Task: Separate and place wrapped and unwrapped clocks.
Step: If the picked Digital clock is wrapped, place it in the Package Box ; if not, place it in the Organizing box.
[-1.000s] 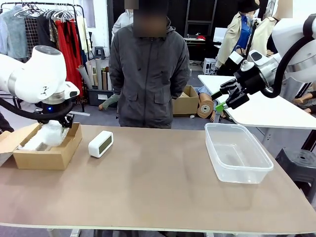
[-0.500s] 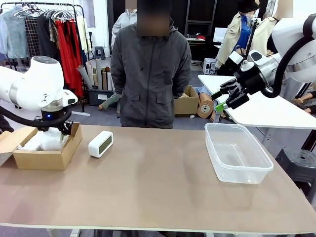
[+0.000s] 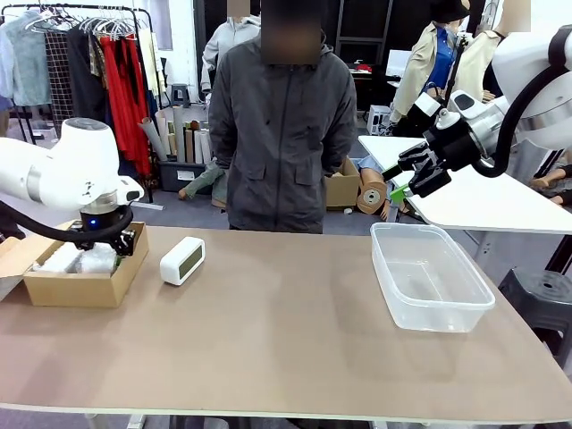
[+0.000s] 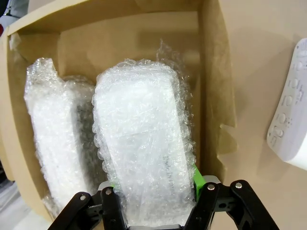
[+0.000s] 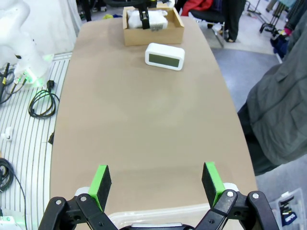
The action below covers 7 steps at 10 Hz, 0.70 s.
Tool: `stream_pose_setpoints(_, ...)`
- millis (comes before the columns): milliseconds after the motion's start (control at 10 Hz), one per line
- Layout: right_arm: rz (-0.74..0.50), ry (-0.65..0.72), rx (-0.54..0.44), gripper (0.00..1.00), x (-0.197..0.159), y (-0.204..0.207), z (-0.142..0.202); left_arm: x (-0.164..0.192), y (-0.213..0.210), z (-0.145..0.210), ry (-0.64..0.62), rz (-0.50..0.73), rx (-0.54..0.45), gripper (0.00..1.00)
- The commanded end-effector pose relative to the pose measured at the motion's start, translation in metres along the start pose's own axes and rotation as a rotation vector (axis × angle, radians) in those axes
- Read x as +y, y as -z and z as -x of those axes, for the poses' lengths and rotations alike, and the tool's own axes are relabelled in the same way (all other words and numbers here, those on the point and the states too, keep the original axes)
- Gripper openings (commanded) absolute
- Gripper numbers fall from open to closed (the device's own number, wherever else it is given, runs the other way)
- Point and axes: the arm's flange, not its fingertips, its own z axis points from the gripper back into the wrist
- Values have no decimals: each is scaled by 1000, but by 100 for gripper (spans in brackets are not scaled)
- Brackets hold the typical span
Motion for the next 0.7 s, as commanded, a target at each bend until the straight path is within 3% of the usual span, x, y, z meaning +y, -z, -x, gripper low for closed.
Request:
stream_pose_setpoints(0, -1, -4, 2, 100, 0, -1, -1, 9, 0, -7, -2, 27, -1, 0)
stream_pose_setpoints(100, -1, -4, 2, 100, 0, -1, -1, 10, 1, -7, -3, 28, 5, 0)
stream_pose_setpoints(200, -1, -4, 2, 100, 0, -1, -1, 9, 1, -6, -7, 28, 11, 15)
stream_pose_setpoints(600, -1, -4, 2, 100, 0, -1, -1, 10, -6, -12, -16, 19, 38, 92)
